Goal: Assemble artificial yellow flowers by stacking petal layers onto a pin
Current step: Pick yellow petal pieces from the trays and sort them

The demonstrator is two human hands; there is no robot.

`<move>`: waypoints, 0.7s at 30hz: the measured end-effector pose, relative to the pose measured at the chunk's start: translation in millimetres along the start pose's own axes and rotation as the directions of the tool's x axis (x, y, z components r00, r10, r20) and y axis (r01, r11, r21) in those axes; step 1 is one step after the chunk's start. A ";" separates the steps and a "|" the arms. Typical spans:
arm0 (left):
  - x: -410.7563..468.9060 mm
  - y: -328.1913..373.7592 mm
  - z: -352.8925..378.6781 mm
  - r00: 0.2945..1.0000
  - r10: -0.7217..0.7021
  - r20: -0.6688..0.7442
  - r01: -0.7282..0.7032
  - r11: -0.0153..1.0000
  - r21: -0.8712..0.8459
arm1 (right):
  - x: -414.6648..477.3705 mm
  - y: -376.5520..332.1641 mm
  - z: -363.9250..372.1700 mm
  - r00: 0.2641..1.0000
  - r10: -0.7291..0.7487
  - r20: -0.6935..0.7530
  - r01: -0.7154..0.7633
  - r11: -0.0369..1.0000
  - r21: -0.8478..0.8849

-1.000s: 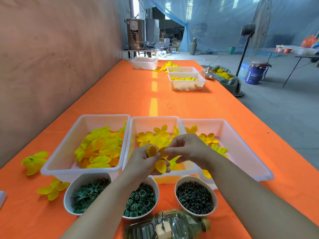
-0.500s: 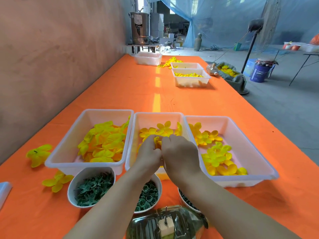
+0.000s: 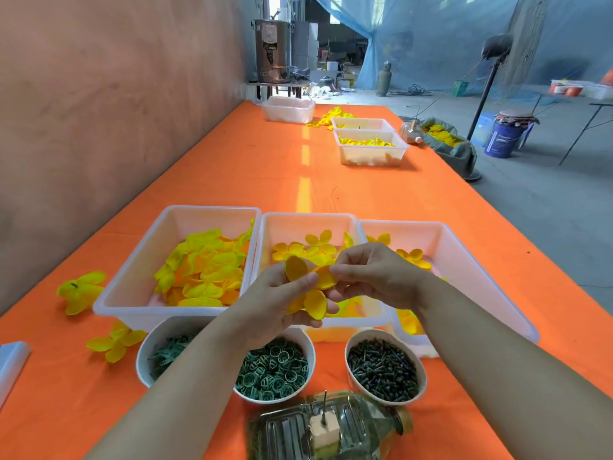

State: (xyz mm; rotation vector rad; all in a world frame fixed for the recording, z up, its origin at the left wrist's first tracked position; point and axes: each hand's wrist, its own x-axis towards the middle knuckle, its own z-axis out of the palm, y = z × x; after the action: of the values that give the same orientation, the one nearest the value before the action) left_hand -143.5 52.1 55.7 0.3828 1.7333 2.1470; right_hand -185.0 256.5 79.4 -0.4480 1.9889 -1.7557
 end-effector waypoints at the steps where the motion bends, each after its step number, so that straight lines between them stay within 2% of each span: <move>1: 1.1 -3.0 4.2 0.997 0.004 -0.073 0.000 0.998 0.057 | 0.4 -2.6 1.0 0.999 -0.013 -0.044 0.007 0.991 -0.137; 2: 2.5 -7.0 9.6 0.990 0.009 -0.141 0.007 0.993 0.115 | 0.8 -5.6 2.4 0.995 -0.045 -0.088 0.013 0.944 -0.329; 3: 3.9 -11.3 15.6 0.982 0.005 -0.190 0.021 0.991 0.134 | 0.9 -8.3 5.3 0.988 -0.097 -0.124 0.015 0.840 -0.543; 5: 7.2 -17.9 26.0 0.968 -0.030 -0.247 0.042 0.998 0.044 | 0.5 -12.0 16.4 0.960 -0.227 -0.163 -0.036 0.479 -0.877; 6: 8.6 -19.4 29.3 0.961 -0.050 -0.271 0.046 0.999 -0.022 | -0.8 -12.5 23.8 0.941 -0.291 -0.172 -0.077 0.312 -0.947; 7: 9.6 -19.4 31.1 0.953 -0.063 -0.297 0.044 0.997 -0.069 | -2.5 -10.7 30.5 0.921 -0.347 -0.178 -0.108 0.210 -0.972; 8: 10.8 -19.3 32.3 0.944 -0.069 -0.323 0.039 0.995 -0.097 | -4.1 -7.3 36.7 0.901 -0.393 -0.185 -0.127 0.170 -0.977; 9: 11.7 -18.7 34.0 0.934 -0.073 -0.349 0.032 0.992 -0.121 | -5.8 -3.0 41.9 0.877 -0.437 -0.199 -0.136 0.171 -0.976; 11: 14.1 -18.4 38.1 0.904 -0.059 -0.423 -0.008 0.988 -0.155 | -7.0 6.4 48.5 0.812 -0.524 -0.259 -0.122 0.280 -0.952; 13: 16.3 -18.6 42.2 0.871 -0.040 -0.489 -0.057 0.981 -0.183 | -4.4 12.8 52.9 0.744 -0.527 -0.411 -0.097 0.523 -0.847; 15: 17.6 -17.0 45.0 0.863 -0.040 -0.504 -0.106 0.960 -0.258 | 0.8 12.0 50.5 0.738 -0.377 -0.560 -0.071 0.781 -0.620; 16: 18.1 -15.5 45.0 0.867 -0.051 -0.496 -0.119 0.945 -0.304 | 2.8 10.7 48.7 0.751 -0.304 -0.586 -0.055 0.856 -0.515; 18: 17.4 -12.6 43.5 0.886 -0.084 -0.456 -0.097 0.928 -0.360 | 3.6 9.0 47.9 0.766 -0.274 -0.581 -0.014 0.897 -0.442; 21: 15.1 -12.1 37.1 0.901 -0.144 -0.409 -0.014 0.932 -0.361 | 0.7 7.6 52.2 0.749 -0.388 -0.538 0.072 0.854 -0.516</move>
State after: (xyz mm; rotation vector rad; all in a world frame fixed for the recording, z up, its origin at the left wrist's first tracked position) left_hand -140.2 93.6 51.6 -0.2677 1.4702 2.5677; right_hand -157.6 213.1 67.1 -0.2841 2.9959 -1.6960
